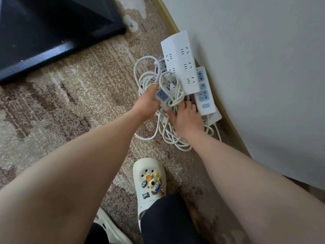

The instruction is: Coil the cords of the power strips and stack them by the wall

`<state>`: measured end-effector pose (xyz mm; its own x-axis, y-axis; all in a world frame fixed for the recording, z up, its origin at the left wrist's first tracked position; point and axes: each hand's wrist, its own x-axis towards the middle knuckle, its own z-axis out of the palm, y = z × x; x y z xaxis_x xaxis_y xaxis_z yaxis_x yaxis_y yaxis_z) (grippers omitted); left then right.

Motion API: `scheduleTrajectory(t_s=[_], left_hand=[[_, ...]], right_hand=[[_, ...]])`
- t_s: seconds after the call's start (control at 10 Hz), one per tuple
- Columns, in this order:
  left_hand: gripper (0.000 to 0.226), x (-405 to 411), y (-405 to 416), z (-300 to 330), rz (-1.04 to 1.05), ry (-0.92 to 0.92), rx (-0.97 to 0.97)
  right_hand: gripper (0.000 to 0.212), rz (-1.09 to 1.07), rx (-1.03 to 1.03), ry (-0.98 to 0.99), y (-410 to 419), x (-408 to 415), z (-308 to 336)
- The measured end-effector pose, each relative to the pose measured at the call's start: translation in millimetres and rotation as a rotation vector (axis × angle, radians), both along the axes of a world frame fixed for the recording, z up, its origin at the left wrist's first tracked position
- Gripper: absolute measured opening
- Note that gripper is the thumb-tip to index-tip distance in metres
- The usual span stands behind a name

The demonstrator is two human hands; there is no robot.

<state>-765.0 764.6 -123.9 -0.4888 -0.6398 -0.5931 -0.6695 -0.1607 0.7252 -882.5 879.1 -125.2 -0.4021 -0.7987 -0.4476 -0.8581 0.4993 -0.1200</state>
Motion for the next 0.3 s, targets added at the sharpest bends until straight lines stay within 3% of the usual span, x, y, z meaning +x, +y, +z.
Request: scheduleTrajectory(t_s=[0.3], left_hand=[[0.053, 16, 8, 53, 0.083, -0.013, 0.000]], right_hand=[[0.073, -0.056, -0.115, 0.084, -2, -5, 46]])
